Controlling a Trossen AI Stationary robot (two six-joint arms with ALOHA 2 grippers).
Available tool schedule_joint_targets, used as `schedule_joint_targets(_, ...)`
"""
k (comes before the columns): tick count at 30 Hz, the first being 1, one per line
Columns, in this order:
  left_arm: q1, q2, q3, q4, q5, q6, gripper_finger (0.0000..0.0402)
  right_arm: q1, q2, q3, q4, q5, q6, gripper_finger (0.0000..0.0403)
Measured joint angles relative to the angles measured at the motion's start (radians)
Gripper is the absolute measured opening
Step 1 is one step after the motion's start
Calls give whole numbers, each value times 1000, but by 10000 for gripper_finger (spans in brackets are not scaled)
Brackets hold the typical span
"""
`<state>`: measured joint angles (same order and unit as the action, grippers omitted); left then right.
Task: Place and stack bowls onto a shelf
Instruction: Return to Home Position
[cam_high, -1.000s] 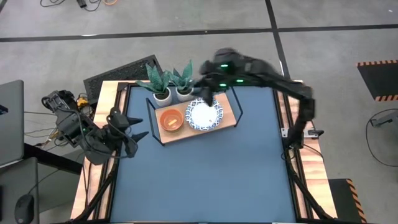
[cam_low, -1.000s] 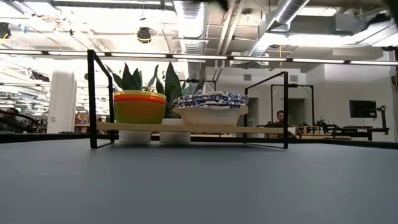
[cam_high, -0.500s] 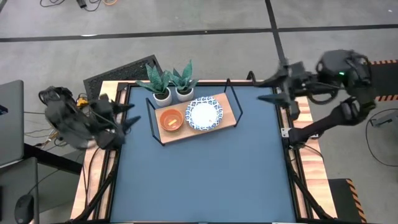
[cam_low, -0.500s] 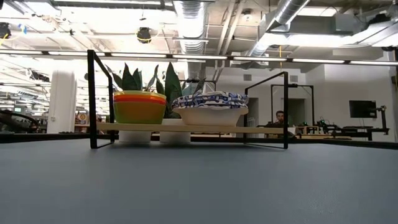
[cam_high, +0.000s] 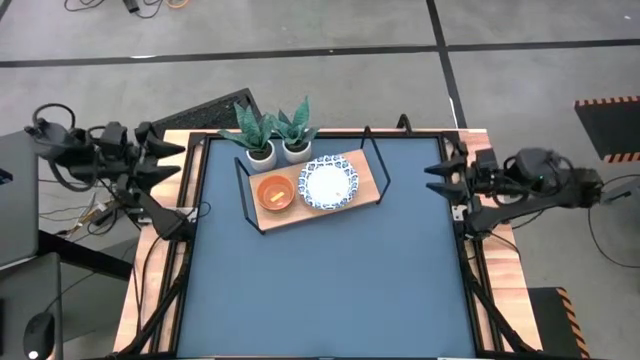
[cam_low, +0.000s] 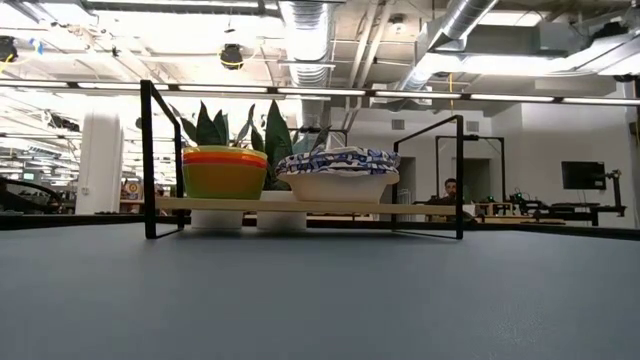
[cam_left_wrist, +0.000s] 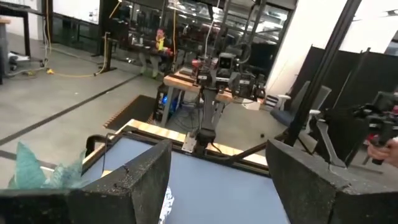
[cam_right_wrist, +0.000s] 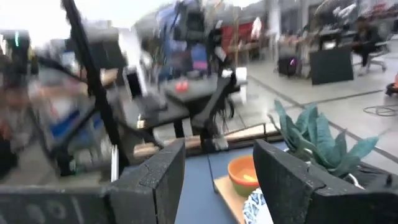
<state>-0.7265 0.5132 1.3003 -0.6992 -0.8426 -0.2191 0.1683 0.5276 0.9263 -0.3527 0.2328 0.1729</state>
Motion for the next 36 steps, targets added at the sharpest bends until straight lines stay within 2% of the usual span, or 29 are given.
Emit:
schedule_joint_targets(6,0,-117,-199,86,16,-29,247,-1,-283,-344,239,37,75,215)
schedule_joint_targets(12,0,-296,-456,339,91,-38,247,-1,-524,-520,277,113,92,215)
schedule_joint_targets(16,0,-432,-621,447,105,-48,247,-6,-521,-558,238,127,84,215)
schedule_joint_targets(19,0,-515,-736,492,96,-78,247,-9,-491,-590,274,147,103,215)
schedule_joint_targets(21,0,-507,-767,479,68,-91,247,-8,-504,-628,240,153,115,215)
schedule_joint_targets(23,1,-509,-795,471,97,-131,247,-9,-513,-659,272,165,140,215)
schedule_joint_targets(28,0,-509,-885,478,80,-189,247,-14,-516,-771,352,185,187,215)
schedule_joint_targets(31,0,-511,-935,527,97,-204,247,-14,-520,-836,453,187,189,215)
schedule_joint_targets(36,0,-511,-1051,639,116,-211,247,-14,-524,-917,510,189,218,215)
